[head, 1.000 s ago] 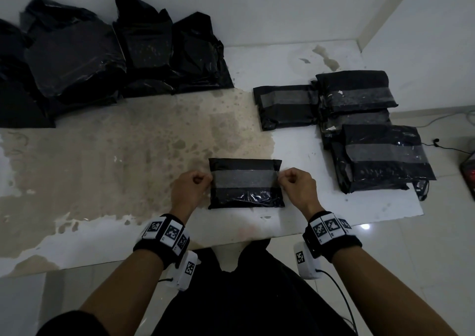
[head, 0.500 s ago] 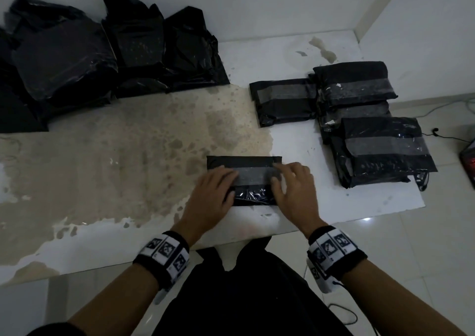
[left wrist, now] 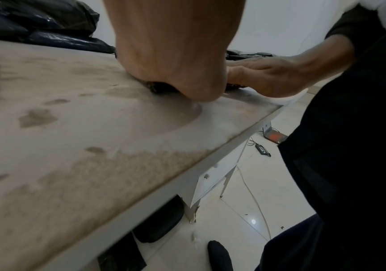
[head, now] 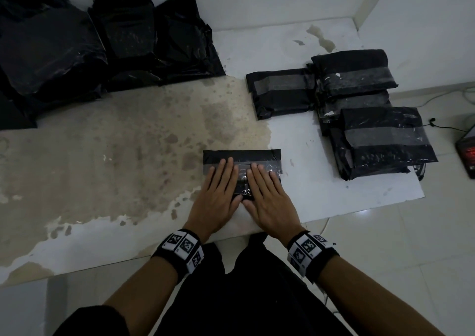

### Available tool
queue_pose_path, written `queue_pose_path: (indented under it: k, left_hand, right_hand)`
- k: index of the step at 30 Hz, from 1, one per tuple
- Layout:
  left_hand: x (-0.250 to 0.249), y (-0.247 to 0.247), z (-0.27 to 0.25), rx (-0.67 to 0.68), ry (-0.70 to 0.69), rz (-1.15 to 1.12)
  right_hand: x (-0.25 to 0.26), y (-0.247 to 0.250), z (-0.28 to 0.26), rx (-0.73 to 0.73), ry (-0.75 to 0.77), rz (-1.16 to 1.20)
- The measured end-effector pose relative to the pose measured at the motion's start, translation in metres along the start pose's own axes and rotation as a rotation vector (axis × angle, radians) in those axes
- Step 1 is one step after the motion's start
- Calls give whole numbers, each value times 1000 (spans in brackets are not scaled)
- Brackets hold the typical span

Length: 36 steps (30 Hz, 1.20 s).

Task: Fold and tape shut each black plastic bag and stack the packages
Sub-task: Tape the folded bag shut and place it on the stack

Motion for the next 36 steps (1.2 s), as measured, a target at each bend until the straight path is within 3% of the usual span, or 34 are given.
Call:
queue_pose_path:
  k: [5,13,18,23,29,32,36]
  left_hand:
    - [6,-1,-7,-6,25,-59]
    - [6,-4,-10,-1,88,-87]
    - [6,-3,-10,24,90,-76]
    - [6,-2,-8,47,112,-90]
    - [7,1,-3,42,124,-164]
    - [6,1,1,46,124,-194]
    - [5,0,2,61,115,-208]
  right_hand:
    - [-4,7,-7,-32,-83,22]
    - [-31,38,-18,-227,-280,107]
    - [-49,44,-14,-331,-455,302]
    - [-62,43,-5,-281,-680,563]
    - [-76,27,0,-308,-829,996]
    - [-74,30,3,-283,-830,1155]
    - [-69,28,7,-184,-786,1159]
Point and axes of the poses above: each hand's wrist, its own z-axis towards the middle knuckle, its own y-axis out of the back of the hand, x = y × z, the point moved 9 cm from there along z, towards the middle knuckle, and after that the axes turned 12 degrees about z, right-handed, at the moved point
